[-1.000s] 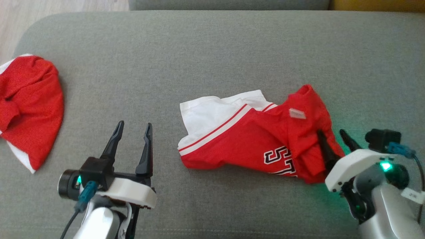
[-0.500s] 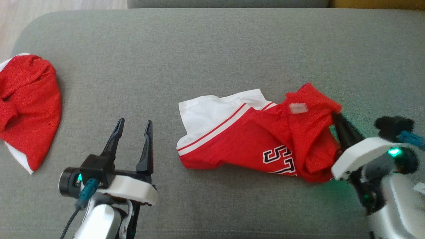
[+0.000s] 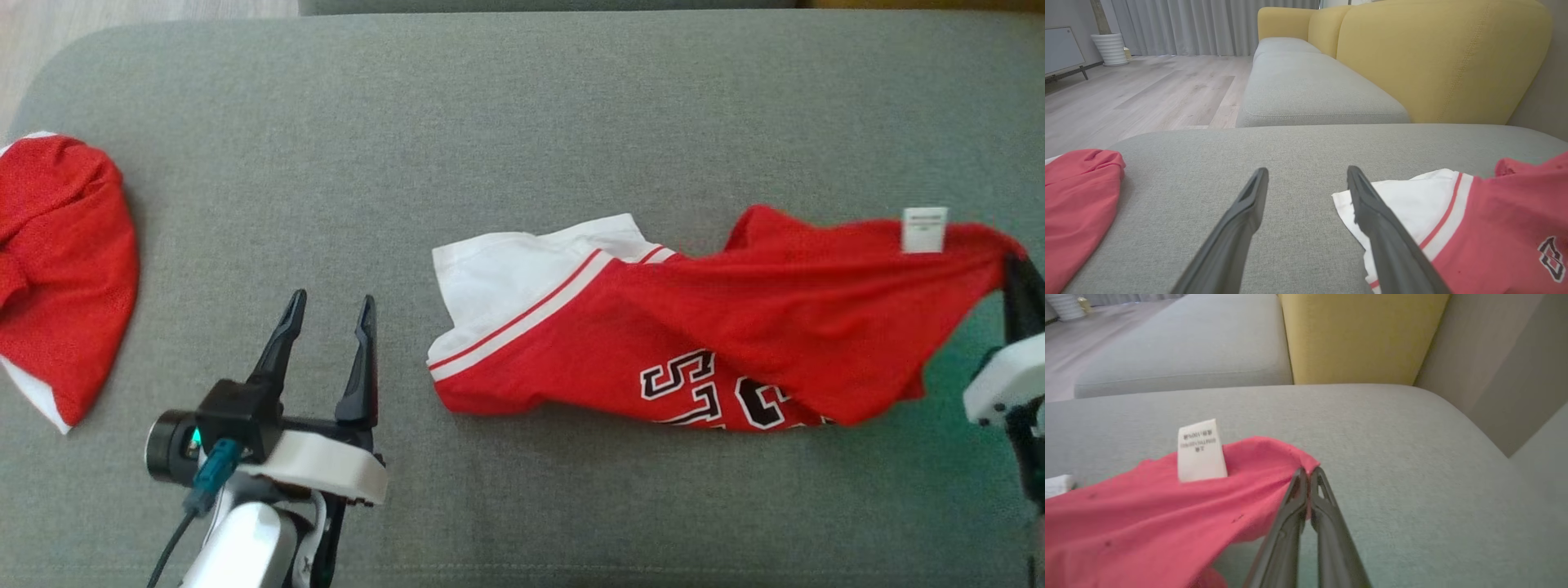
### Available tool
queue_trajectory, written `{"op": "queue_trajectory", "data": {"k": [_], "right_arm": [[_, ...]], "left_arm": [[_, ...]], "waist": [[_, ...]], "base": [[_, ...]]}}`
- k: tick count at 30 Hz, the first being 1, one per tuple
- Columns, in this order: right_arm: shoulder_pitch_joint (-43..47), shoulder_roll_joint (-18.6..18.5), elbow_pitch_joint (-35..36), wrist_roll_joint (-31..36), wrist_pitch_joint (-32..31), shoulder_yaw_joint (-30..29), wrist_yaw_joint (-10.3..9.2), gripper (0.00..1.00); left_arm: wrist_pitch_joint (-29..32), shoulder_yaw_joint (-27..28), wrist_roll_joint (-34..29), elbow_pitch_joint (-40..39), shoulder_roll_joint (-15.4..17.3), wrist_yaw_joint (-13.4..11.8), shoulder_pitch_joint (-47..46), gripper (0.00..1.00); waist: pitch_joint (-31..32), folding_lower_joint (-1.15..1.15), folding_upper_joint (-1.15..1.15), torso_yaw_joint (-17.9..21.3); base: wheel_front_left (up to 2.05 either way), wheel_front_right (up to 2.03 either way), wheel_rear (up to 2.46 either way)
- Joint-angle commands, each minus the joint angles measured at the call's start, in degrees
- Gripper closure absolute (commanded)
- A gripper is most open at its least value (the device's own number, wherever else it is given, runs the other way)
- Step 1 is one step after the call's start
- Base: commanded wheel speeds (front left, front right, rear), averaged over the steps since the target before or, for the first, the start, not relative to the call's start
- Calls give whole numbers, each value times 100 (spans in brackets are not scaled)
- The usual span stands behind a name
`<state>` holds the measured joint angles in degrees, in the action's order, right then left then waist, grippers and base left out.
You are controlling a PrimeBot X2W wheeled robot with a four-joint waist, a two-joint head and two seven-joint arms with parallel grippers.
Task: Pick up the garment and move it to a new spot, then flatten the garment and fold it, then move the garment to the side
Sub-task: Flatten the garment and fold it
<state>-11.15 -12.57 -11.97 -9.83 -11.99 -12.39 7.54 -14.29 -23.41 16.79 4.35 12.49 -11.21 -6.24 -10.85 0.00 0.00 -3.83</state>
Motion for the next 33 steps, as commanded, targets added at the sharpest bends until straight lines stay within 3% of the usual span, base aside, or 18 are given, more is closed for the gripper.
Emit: {"op": "queue_trajectory", "data": {"k": [1,7,8,10,11,16,22,33], "right_arm": [[-133,-175,33,95,74,-26,-5,100],[-342,-150,-604,239,91,-10,-5,100],[-390,-139,-694,255,117,35,-5,95],[-503,-61,-870,207,183,83,-5,40],[-546,-47,-954,221,221,103,-5,0],[-616,69,-1141,196,486,109,-5,0],[-429,232,-654,303,886,194,-5,0],[498,798,1393,553,952,1021,-5,0]], "left_arm": [[-68,218,2,-151,42,19,-280,0],[-69,223,-4,-150,50,40,-320,0],[-69,226,-5,-152,50,41,-326,0],[-70,232,-4,-152,51,43,-338,0],[-70,231,-5,-151,48,43,-343,0],[-70,224,2,-120,41,60,-353,0],[-70,248,16,-92,63,55,-273,0],[-71,316,46,-117,162,-10,-101,0]], "waist": [[-12,0,0,-7],[-99,0,0,-14],[-119,0,0,-14],[-149,0,0,-4],[-159,0,0,0],[-147,0,0,4],[-23,0,0,49],[330,0,0,104]], "base": [[0,0,0],[0,0,0],[0,0,0],[0,0,0],[0,0,0],[0,0,0],[0,0,0],[0,0,0]]}}
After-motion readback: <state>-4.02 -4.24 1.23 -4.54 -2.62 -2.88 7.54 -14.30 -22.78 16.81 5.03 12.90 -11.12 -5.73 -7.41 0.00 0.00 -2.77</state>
